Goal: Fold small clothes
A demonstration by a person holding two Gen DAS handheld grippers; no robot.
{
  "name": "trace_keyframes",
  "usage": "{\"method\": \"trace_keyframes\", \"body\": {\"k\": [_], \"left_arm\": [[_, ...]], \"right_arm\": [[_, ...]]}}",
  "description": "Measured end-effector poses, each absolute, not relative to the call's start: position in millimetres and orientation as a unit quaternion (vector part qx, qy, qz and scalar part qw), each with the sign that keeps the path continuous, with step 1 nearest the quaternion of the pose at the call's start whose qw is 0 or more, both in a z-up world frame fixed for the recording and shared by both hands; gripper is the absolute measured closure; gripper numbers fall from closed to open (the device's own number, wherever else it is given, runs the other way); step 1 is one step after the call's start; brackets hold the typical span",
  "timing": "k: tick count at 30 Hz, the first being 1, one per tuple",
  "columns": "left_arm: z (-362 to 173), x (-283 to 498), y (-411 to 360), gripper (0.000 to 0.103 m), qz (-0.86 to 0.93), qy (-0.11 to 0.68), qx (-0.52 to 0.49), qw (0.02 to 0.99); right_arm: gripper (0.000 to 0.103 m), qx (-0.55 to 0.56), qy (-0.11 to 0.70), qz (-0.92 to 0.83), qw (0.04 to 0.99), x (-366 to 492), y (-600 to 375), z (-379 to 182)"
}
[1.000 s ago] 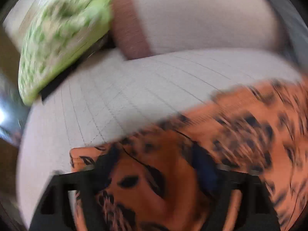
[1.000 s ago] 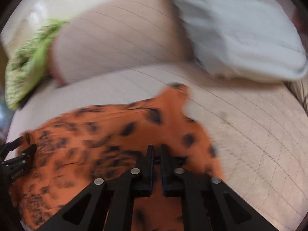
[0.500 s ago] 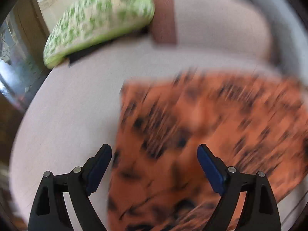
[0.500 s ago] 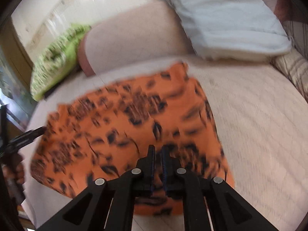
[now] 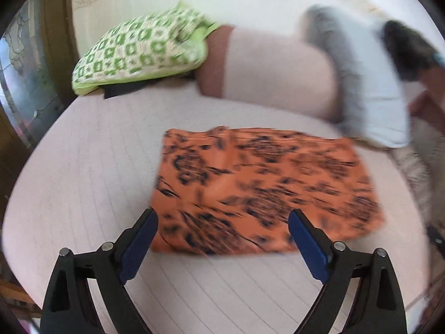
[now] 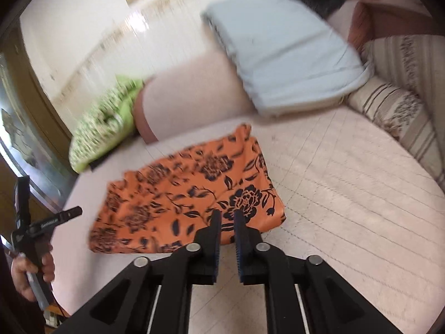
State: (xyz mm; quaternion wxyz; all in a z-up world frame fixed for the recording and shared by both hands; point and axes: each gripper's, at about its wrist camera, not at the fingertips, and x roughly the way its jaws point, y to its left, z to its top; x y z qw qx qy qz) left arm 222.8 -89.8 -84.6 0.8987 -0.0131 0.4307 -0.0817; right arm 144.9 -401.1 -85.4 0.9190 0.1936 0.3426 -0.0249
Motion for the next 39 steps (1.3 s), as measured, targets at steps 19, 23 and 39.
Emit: {"method": "trace_keyframes", "body": {"k": [19,23,39], "left_arm": [[-18.2,37.0,-115.3,0.007,-0.166,0.345,0.017,0.924],[-7.5,24.0,-115.0,0.007,-0.158,0.326,0.037,0.931],[-15.5,25.2,-121.6,0.007,-0.130,0.339,0.070,0.929]], "right_arm": [[0.026,0.184,0.262,0.027,0.947,1.2,-326.2,-51.3],[0.026,0.188,0.233,0.027,0.954,-15.8,-324.0,-35.8],[0.026,0.189,0.220,0.036,0.956,-15.3,-327.1,-29.5]]}}
